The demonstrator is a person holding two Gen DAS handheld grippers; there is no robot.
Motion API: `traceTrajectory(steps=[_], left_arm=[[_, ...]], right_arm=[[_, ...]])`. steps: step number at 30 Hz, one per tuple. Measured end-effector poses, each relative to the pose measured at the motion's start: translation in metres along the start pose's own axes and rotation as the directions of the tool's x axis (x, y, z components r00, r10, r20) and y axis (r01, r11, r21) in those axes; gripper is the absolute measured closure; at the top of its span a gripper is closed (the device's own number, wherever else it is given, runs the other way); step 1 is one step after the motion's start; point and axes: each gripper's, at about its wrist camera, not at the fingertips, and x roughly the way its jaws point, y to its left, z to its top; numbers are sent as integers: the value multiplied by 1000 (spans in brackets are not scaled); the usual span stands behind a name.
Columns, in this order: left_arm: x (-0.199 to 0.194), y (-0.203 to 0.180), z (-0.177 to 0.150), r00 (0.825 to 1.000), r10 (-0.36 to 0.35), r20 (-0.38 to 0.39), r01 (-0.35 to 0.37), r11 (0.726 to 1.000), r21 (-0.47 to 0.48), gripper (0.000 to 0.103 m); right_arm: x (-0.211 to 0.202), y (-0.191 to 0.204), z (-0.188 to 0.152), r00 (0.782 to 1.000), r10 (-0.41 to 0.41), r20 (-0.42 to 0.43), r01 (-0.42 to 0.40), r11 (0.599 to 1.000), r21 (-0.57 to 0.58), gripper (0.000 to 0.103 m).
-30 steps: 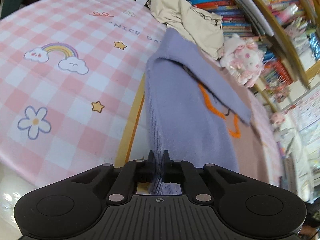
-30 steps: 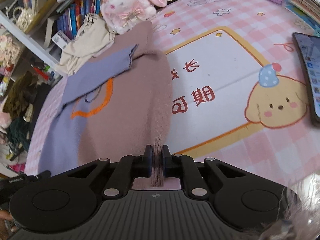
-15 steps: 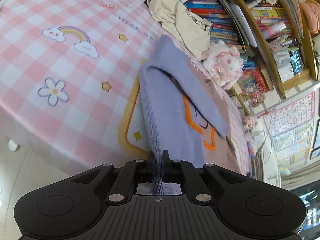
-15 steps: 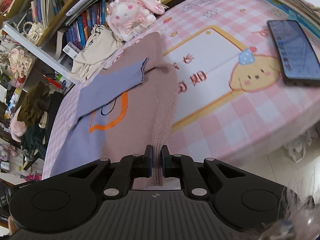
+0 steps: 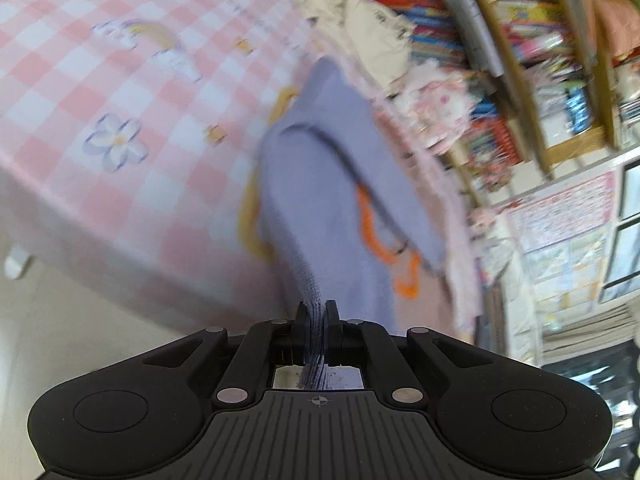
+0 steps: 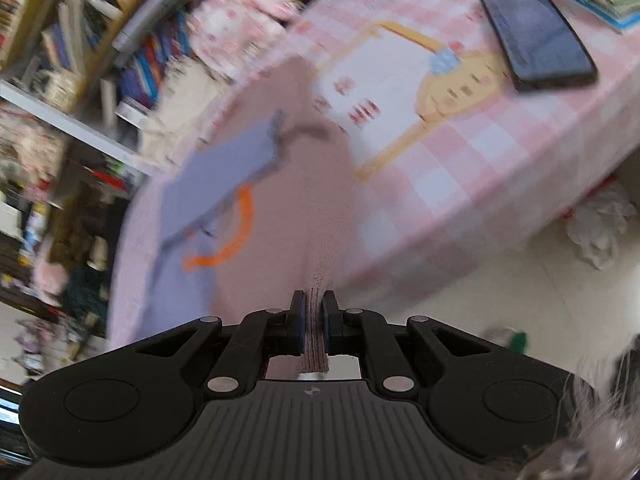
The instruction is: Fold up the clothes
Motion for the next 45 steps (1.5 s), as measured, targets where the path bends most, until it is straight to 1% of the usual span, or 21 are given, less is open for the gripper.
traceTrajectory(steps=[4, 10, 14, 19, 22, 26, 27, 29, 30, 31, 32, 33, 34, 36, 37, 39, 40, 42, 43, 44, 45], left_arm=[[0, -18, 27, 994, -77, 75, 75, 997, 23, 99], [16, -28, 72, 973, -123, 196, 129, 991, -17, 99], [32, -41, 103, 966, -112, 233, 115, 993, 0, 99], [52, -52, 138, 963, -90, 255, 93, 996, 0, 98], [72, -54, 157, 967, -56, 247, 60, 998, -9, 98], [99, -49, 174, 976, 5, 216, 3, 999, -33, 98], [107, -48, 177, 978, 23, 207, -16, 999, -39, 95], [121, -45, 184, 981, 64, 185, -56, 997, -48, 86], [127, -43, 187, 981, 80, 176, -72, 996, -53, 70], [130, -42, 191, 981, 100, 169, -91, 994, -57, 48], [129, -44, 193, 976, 112, 185, -106, 993, -42, 40], [127, -45, 195, 971, 123, 204, -121, 992, -24, 33], [125, -47, 197, 966, 133, 223, -135, 991, -6, 31], [118, -54, 198, 954, 155, 258, -181, 980, 78, 30], [118, -58, 196, 947, 185, 264, -226, 965, 134, 30], [126, -67, 192, 934, 255, 251, -317, 915, 250, 30], [133, -72, 187, 926, 288, 242, -356, 880, 314, 31], [152, -81, 177, 907, 349, 237, -420, 795, 438, 32], [161, -84, 172, 897, 373, 237, -442, 757, 482, 32], [171, -86, 169, 887, 396, 237, -461, 729, 506, 32], [181, -87, 166, 876, 419, 238, -479, 701, 528, 38]], right_arm=[[-7, 19, 29, 991, 96, 91, -97, 995, 11, 95], [7, 42, 81, 963, 176, 203, -182, 983, 12, 95], [23, 54, 116, 949, 205, 240, -213, 977, 8, 95], [51, 66, 154, 947, 199, 253, -205, 979, -3, 95], [73, 65, 175, 952, 181, 246, -190, 982, 16, 95], [109, 57, 194, 969, 134, 208, -145, 989, 37, 95], [117, 55, 197, 973, 120, 198, -131, 990, 44, 95], [132, 49, 204, 980, 90, 178, -102, 993, 58, 95], [140, 47, 207, 983, 72, 171, -84, 994, 63, 94], [144, 45, 209, 983, 45, 175, -56, 997, 59, 87], [146, 45, 211, 981, 14, 193, -22, 999, 43, 77], [147, 44, 213, 978, -9, 208, 4, 1000, 22, 69], [147, 45, 214, 976, -10, 217, 13, 1000, -11, 59], [147, 47, 216, 974, -11, 228, 30, 996, -81, 58], [150, 49, 216, 977, -12, 214, 40, 991, -128, 58], [159, 54, 215, 983, -44, 181, 85, 969, -230, 58], [165, 58, 213, 984, -64, 164, 109, 954, -281, 58], [179, 64, 207, 985, -102, 136, 147, 913, -381, 58], [186, 67, 204, 984, -124, 125, 166, 890, -425, 59], [193, 68, 201, 982, -147, 117, 185, 868, -460, 61], [201, 69, 199, 979, -172, 110, 203, 847, -492, 65]])
